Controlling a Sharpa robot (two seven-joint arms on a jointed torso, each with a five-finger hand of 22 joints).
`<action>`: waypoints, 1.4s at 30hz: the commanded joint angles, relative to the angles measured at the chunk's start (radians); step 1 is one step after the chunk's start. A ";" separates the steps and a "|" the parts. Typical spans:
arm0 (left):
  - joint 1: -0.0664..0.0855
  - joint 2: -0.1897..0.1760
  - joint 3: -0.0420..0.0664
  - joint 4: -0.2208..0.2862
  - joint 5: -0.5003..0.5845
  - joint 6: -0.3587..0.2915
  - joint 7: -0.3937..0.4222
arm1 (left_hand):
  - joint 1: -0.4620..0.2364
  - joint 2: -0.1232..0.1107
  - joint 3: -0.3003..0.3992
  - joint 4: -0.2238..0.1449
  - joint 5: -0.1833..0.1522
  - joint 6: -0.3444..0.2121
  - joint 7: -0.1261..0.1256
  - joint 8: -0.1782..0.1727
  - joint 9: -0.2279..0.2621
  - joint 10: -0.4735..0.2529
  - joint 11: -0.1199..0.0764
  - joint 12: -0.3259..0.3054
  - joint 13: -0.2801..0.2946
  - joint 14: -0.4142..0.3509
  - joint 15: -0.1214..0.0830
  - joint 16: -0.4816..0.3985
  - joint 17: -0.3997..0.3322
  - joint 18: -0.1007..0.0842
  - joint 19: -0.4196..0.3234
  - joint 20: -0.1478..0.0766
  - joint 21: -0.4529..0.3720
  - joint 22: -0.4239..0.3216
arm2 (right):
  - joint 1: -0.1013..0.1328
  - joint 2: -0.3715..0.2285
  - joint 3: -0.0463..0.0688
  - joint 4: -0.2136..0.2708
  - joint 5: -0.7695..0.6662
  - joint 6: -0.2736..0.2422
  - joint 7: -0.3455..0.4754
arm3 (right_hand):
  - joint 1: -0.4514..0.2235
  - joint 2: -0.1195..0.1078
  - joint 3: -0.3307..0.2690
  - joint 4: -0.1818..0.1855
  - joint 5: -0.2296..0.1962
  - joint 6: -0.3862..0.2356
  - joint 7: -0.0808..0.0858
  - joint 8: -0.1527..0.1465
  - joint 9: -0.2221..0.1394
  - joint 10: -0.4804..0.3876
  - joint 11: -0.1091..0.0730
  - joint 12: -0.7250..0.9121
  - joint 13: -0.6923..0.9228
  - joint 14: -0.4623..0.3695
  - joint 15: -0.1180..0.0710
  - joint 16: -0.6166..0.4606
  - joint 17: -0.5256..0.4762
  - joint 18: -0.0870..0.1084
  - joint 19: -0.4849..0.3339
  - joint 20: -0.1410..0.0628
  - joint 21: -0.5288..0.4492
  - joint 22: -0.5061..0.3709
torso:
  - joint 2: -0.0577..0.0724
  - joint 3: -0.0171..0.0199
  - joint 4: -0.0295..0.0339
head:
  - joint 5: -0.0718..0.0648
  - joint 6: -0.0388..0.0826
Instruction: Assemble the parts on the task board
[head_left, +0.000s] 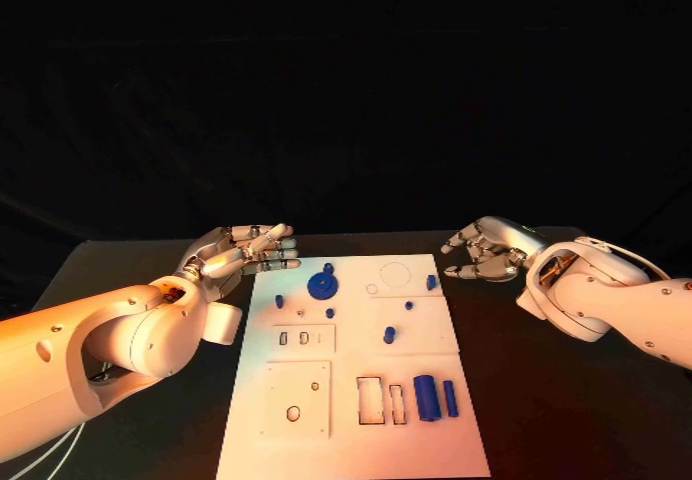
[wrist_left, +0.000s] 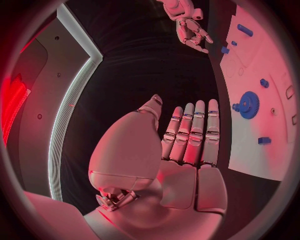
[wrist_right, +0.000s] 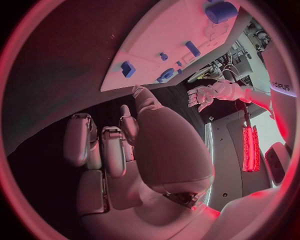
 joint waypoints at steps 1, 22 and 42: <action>0.001 0.003 0.000 -0.001 -0.005 0.017 0.007 | 0.010 0.002 -0.005 -0.003 0.005 0.002 0.008 -0.003 -0.002 0.004 0.002 -0.005 -0.001 0.002 0.006 -0.003 0.000 0.005 0.004 0.002 -0.004 -0.001 | -0.011 -0.003 -0.001 -0.023 0.056 0.027 0.084 | 0.011 -0.001 -0.003 -0.006 0.012 -0.021 0.004 -0.008 -0.005 -0.008 0.004 -0.009 -0.003 0.085 -0.001 0.002 0.172 0.001 -0.009 0.002 -0.005 0.002 | 0.001 0.0015 0.0002 | -0.004 -0.001; 0.000 -0.001 0.000 -0.003 -0.005 0.018 0.007 | 0.010 0.002 -0.005 -0.003 0.005 0.002 0.008 -0.003 -0.002 0.004 0.002 -0.005 -0.001 0.002 0.006 -0.003 0.000 0.005 0.004 0.002 -0.004 -0.001 | -0.068 0.075 -0.003 -0.093 0.043 0.020 0.054 | -0.002 0.005 -0.009 0.001 0.026 -0.034 0.018 -0.002 -0.007 -0.003 0.016 -0.003 0.004 0.086 0.009 0.005 0.177 -0.001 -0.004 0.011 -0.002 0.010 | 0.002 -0.0018 0.0022 | -0.003 -0.012; 0.000 -0.002 0.000 -0.002 -0.005 0.017 0.006 | 0.013 0.003 -0.006 -0.004 0.005 0.002 0.008 -0.004 -0.002 0.005 0.001 -0.006 -0.001 0.003 0.006 -0.005 0.000 0.005 0.005 0.002 -0.005 -0.001 | -0.077 0.118 -0.003 -0.113 0.045 0.020 0.031 | -0.010 0.026 -0.003 0.011 0.029 0.026 0.008 0.028 0.005 0.009 0.009 0.010 0.019 0.085 0.006 0.003 0.173 -0.002 0.005 0.012 0.005 0.023 | 0.002 -0.0007 0.0016 | -0.004 -0.011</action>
